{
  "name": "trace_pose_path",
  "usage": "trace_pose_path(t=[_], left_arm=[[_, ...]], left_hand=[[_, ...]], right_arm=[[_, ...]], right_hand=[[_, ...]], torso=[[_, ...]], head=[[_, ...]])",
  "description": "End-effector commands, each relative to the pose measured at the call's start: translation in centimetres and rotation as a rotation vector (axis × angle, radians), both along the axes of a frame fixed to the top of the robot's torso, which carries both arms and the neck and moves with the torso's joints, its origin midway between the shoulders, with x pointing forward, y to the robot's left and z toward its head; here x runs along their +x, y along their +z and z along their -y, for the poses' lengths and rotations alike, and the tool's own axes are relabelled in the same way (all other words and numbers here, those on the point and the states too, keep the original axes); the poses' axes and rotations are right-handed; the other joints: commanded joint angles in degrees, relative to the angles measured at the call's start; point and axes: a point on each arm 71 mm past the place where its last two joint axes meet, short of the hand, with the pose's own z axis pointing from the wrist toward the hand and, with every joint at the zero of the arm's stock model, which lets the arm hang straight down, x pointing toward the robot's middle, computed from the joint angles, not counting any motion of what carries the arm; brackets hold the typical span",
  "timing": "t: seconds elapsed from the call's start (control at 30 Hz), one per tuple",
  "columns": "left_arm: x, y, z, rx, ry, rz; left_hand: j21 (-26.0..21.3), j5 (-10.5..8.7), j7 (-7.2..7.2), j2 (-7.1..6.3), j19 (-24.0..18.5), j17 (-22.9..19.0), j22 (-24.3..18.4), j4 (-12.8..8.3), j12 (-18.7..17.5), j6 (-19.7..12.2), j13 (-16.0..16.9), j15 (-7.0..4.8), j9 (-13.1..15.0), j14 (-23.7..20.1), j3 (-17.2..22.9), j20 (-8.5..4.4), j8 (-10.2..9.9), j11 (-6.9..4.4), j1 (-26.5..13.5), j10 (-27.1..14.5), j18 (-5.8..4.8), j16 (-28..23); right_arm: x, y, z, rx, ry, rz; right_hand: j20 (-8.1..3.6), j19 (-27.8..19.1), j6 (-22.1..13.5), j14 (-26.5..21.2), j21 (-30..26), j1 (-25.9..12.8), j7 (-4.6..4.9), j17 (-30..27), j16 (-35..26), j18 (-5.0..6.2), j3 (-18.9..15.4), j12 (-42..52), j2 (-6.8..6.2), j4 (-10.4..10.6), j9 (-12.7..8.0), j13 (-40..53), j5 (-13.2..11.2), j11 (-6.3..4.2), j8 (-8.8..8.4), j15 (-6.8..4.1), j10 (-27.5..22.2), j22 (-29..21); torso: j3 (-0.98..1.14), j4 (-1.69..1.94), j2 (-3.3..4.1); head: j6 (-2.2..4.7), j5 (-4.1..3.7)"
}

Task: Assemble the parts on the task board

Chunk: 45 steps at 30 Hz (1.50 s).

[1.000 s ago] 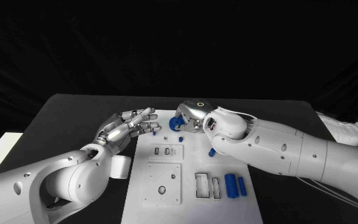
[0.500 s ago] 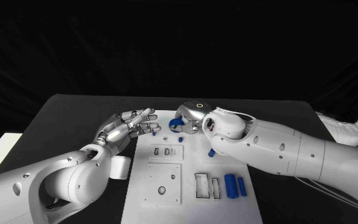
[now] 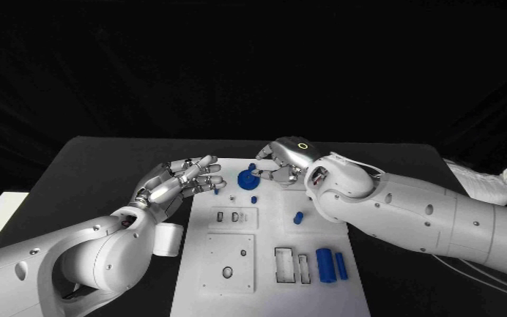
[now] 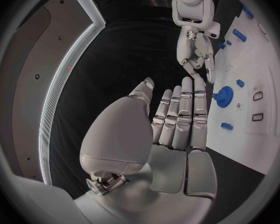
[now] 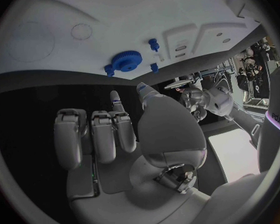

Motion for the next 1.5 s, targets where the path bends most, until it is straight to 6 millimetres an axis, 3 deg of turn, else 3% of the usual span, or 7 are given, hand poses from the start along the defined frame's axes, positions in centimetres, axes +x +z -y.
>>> trace_pose_path(t=[0.03,0.23,0.4,0.57,0.8,1.3,1.5], left_arm=[[0.0,0.2,0.1,-0.009,-0.017,0.011],[0.2,0.1,-0.1,-0.007,-0.013,0.012],[0.5,-0.1,-0.4,-0.006,-0.005,0.015],[0.7,-0.1,-0.6,-0.004,0.001,0.016],[0.9,-0.2,-0.7,-0.002,0.005,0.016],[1.1,-0.4,-0.7,0.001,0.004,0.009],[1.1,-0.4,-0.7,0.002,0.002,0.006]], left_hand=[[-0.33,-0.22,0.18,0.2,-0.05,0.09,-0.09,-0.35,-0.25,-0.21,-0.08,0.03,-0.08,-0.35,0.08,0.5,-0.28,0.11,0.36,-0.33,0.22,-0.4],[-0.34,-0.21,0.17,0.23,-0.05,0.11,-0.1,-0.4,-0.24,-0.22,-0.07,0.03,-0.07,-0.35,0.12,0.5,-0.27,0.1,0.41,-0.35,0.22,-0.42],[-0.36,-0.19,0.14,0.29,-0.04,0.13,-0.11,-0.48,-0.21,-0.23,-0.07,0.03,-0.06,-0.34,0.19,0.5,-0.25,0.09,0.5,-0.37,0.23,-0.46],[-0.36,-0.19,0.14,0.29,-0.04,0.13,-0.11,-0.48,-0.21,-0.23,-0.07,0.03,-0.06,-0.34,0.19,0.5,-0.25,0.09,0.5,-0.37,0.23,-0.46],[-0.36,-0.19,0.14,0.31,-0.04,0.14,-0.12,-0.5,-0.2,-0.23,-0.06,0.03,-0.06,-0.34,0.21,0.5,-0.24,0.08,0.53,-0.37,0.23,-0.47],[-0.38,-0.19,0.14,0.32,-0.03,0.16,-0.13,-0.56,-0.19,-0.25,-0.06,0.02,-0.06,-0.33,0.25,0.5,-0.23,0.08,0.56,-0.39,0.23,-0.51],[-0.38,-0.19,0.14,0.32,-0.03,0.16,-0.13,-0.56,-0.19,-0.25,-0.06,0.02,-0.06,-0.33,0.25,0.5,-0.23,0.08,0.56,-0.39,0.23,-0.51]], right_arm=[[-0.9,1.3,1.7,0.189,0.09,0.052],[-0.9,0.8,7.0,0.194,0.055,-0.095],[-0.6,0.0,10.3,0.159,0.015,-0.18],[-0.2,-0.6,12.7,0.147,-0.033,-0.217],[0.2,-1.7,14.6,0.142,-0.08,-0.261],[0.2,-3.5,15.7,0.135,-0.11,-0.315],[0.3,-3.7,15.9,0.138,-0.12,-0.327]], right_hand=[[0.04,1.75,-0.11,5.7,-0.07,1.73,0.13,13.32,0.14,-0.76,0.09,-0.32,-0.44,-1.12,-0.05,13.89,-0.36,0.02,-0.26,0.1,5.26,4.07],[0.12,1.74,-1.08,5.71,-0.05,5.32,0.4,13.39,0.16,-0.78,0.23,-0.52,-1.67,-4.0,-0.23,13.77,-1.39,0.19,-0.51,0.21,5.15,4.16],[0.29,1.78,-1.52,5.74,0.01,6.59,0.54,13.54,0.21,-0.81,-0.51,-0.46,-2.52,-5.42,-0.18,13.82,-2.11,0.35,-0.32,0.39,5.19,4.29],[0.34,1.78,-1.52,5.75,0.03,7.54,0.54,13.59,0.23,-0.81,-0.95,-0.43,-2.81,-6.37,-0.13,13.85,-2.63,0.36,-0.28,0.41,5.21,4.35],[0.34,1.78,-1.51,5.76,0.03,7.62,0.55,13.64,0.24,-0.81,-1.21,-0.45,-2.93,-6.55,-0.12,13.84,-2.92,0.36,-0.27,0.41,5.2,4.34],[0.35,1.79,-1.19,5.77,0.04,7.66,0.48,13.68,0.26,-0.81,-1.49,-0.41,-2.71,-6.67,-0.04,13.87,-3.32,0.33,-0.12,0.41,5.22,4.37],[0.28,1.81,-0.36,5.79,0.08,7.91,0.34,13.78,0.29,-0.82,-1.38,-0.33,-1.17,-6.82,0.1,13.94,-4.42,0.2,0.1,0.3,5.27,4.44]], torso=[[0.12,-0.55,-0.15],[0.45,-1.42,-0.44],[0.88,-1.79,-0.51],[1.11,-1.75,-0.49],[1.09,-1.81,-0.49],[0.92,-1.72,-0.59],[0.89,-1.71,-0.58]], head=[[0.21,-0.23],[0.5,-0.05],[0.73,-0.23],[1.02,-0.75],[0.48,-0.68],[0.24,-0.87],[0.21,-0.94]])
